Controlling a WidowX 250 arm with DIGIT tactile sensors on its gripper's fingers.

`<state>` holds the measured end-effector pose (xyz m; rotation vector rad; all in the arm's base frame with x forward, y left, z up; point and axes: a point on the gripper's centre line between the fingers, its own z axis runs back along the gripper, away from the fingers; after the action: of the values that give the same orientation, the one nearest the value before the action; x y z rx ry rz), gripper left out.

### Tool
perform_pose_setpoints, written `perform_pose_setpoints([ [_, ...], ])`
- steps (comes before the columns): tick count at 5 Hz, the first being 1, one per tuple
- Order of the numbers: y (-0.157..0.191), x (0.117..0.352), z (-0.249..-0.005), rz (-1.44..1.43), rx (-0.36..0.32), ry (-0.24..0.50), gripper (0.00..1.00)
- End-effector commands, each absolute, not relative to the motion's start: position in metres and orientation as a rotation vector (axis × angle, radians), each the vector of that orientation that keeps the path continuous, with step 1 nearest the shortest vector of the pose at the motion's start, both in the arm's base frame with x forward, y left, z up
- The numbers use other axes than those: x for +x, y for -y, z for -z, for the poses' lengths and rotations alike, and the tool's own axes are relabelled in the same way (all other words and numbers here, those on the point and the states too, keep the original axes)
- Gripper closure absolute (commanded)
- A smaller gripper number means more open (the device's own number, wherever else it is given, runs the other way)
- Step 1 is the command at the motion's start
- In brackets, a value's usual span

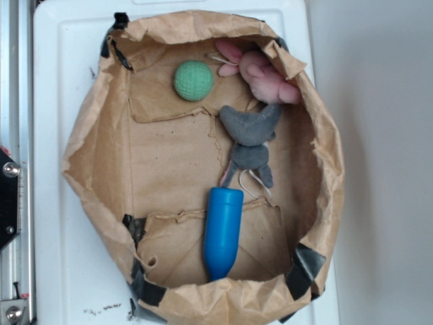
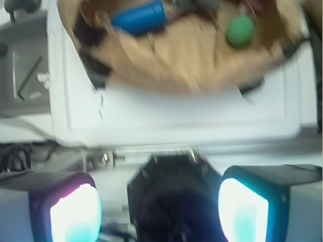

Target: Grab the blue bottle.

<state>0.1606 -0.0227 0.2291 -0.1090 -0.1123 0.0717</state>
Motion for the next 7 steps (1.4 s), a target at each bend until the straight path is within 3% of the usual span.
perform_pose_setpoints([
  [1,0.023,0.205,-0.231,-0.373,-0.092,0.316,0.00],
  [2,0.007,0.237,-0.211,-0.609,0.027,0.276,0.00],
  [7,0.007,0.237,-0.211,-0.609,0.027,0.276,0.00],
])
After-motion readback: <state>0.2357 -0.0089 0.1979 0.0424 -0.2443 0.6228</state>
